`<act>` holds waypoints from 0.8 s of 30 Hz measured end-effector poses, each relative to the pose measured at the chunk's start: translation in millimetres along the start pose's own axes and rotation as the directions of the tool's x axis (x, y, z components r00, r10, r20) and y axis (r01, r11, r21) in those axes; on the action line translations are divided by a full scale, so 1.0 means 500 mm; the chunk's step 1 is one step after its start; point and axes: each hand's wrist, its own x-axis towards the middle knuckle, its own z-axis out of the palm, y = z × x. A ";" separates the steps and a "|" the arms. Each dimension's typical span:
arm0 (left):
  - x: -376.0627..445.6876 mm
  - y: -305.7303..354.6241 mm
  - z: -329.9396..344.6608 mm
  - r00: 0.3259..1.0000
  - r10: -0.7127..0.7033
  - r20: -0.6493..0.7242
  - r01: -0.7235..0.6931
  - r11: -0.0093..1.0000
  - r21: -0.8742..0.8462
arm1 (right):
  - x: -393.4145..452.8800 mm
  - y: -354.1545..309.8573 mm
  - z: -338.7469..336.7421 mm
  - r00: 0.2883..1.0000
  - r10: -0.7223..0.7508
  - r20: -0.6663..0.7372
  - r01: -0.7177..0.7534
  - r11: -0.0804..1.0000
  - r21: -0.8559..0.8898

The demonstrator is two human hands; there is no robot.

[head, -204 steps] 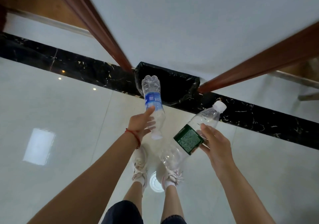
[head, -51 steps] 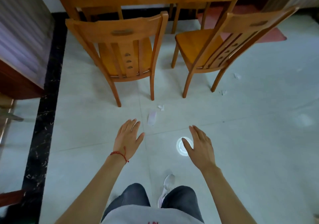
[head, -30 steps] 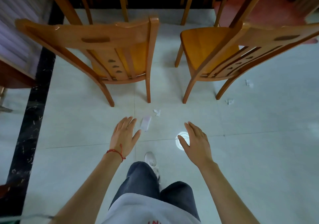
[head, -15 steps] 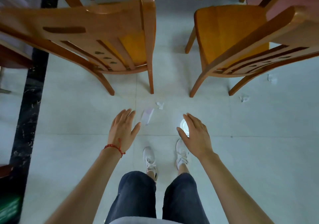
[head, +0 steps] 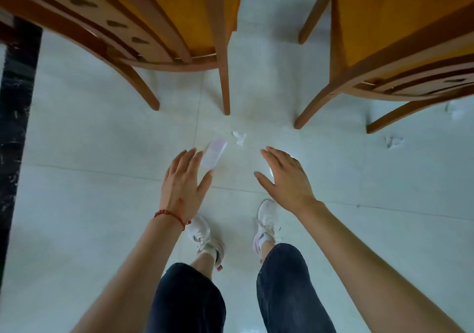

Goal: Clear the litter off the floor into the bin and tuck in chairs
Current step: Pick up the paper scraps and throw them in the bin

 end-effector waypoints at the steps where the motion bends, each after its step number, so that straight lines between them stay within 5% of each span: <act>1: 0.011 -0.014 0.019 1.000 -0.008 0.002 0.008 1.000 -0.002 | 0.019 0.012 0.019 1.000 -0.007 -0.008 0.007 1.000 -0.001; 10: 0.129 -0.155 0.242 0.998 -0.021 0.051 0.022 1.000 -0.012 | 0.197 0.133 0.235 0.996 -0.083 -0.027 0.080 0.993 -0.090; 24: 0.319 -0.355 0.593 0.995 -0.068 -0.072 0.062 0.995 -0.072 | 0.457 0.301 0.515 0.940 -0.298 -0.167 0.254 0.936 -0.242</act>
